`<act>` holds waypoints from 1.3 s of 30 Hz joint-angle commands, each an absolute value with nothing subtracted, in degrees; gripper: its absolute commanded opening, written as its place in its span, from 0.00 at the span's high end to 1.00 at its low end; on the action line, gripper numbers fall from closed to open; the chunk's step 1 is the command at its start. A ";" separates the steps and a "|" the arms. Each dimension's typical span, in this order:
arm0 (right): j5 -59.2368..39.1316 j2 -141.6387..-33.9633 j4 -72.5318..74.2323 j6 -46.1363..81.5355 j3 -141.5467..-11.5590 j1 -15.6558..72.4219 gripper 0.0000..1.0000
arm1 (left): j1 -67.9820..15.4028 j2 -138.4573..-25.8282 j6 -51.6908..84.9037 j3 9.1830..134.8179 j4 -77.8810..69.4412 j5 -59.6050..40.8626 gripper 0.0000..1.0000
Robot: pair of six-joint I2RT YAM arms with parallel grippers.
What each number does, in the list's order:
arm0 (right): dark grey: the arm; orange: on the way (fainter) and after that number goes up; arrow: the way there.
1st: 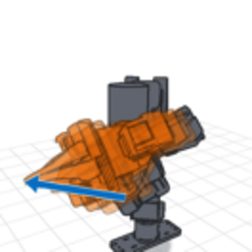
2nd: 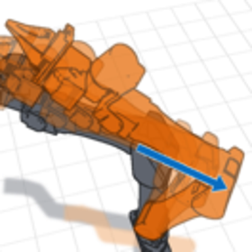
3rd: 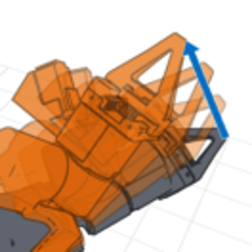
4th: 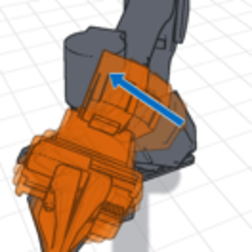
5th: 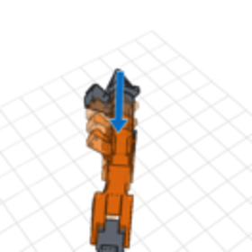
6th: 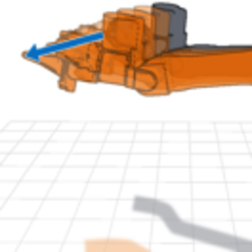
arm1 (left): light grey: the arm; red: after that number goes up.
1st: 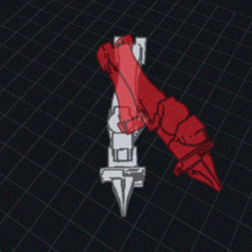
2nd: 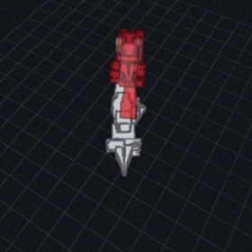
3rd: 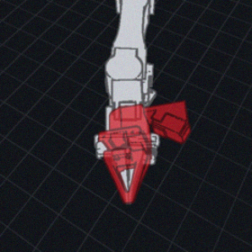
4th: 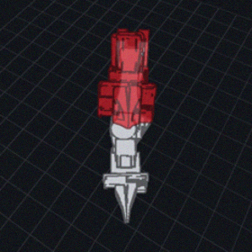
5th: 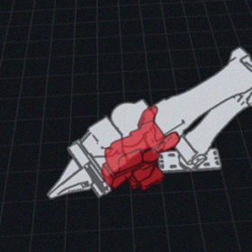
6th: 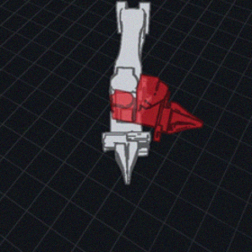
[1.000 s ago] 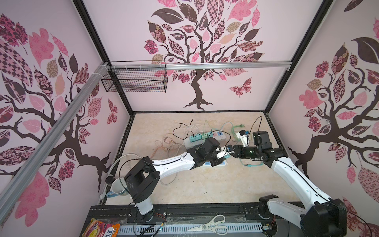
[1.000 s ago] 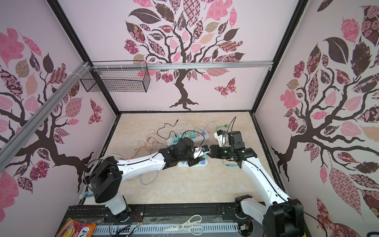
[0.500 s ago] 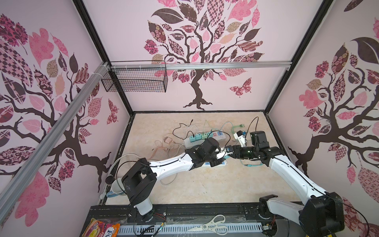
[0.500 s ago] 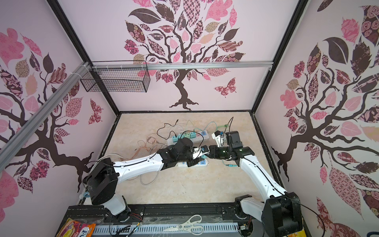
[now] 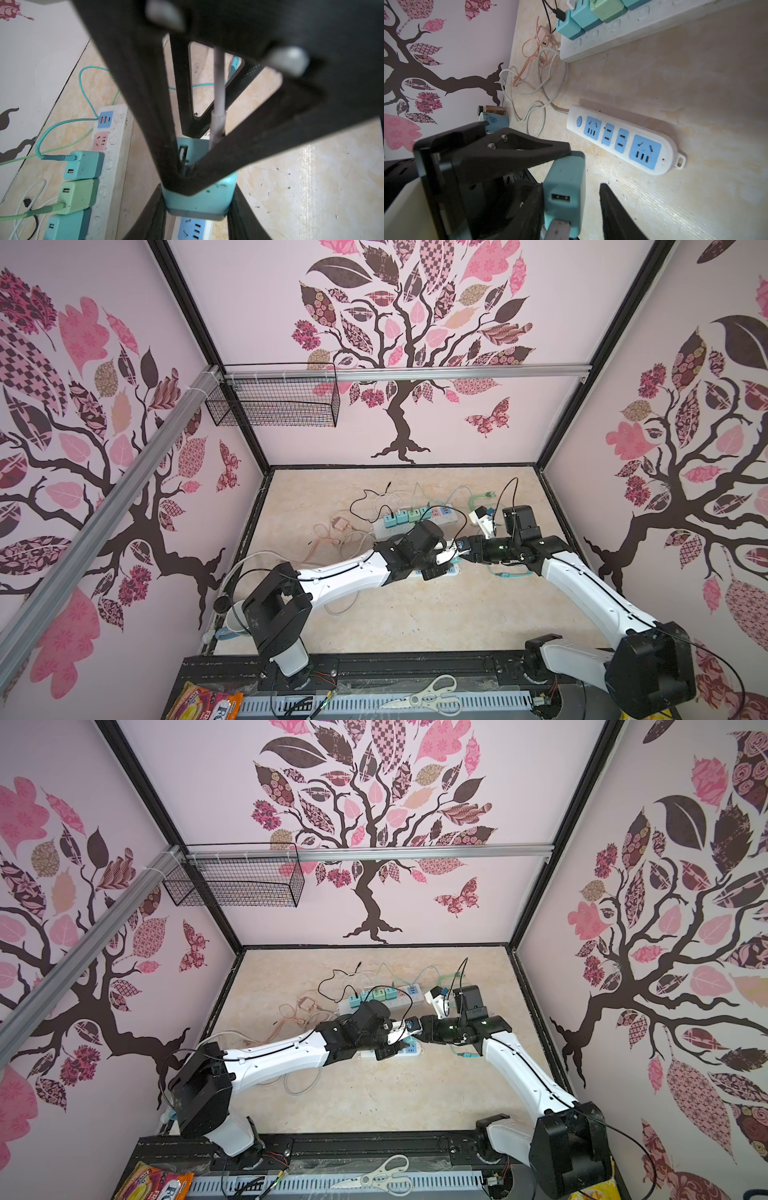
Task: Insert the plug
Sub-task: 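Grasp the teal charger with the right gripper from the left gripper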
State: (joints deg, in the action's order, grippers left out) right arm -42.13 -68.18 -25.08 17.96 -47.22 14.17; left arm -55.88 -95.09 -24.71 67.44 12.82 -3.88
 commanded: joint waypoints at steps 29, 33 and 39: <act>-45.61 -66.48 -16.30 15.79 -47.94 15.38 1.00 | -52.47 -86.63 -20.47 67.53 15.35 -5.62 0.95; -47.43 -65.05 -16.62 16.68 -47.96 15.38 0.39 | -50.74 -87.84 -19.97 68.42 16.60 -5.97 1.00; -40.81 -57.12 -9.89 22.32 -40.35 15.36 0.00 | -48.08 -88.16 -17.74 69.23 17.48 -4.45 1.00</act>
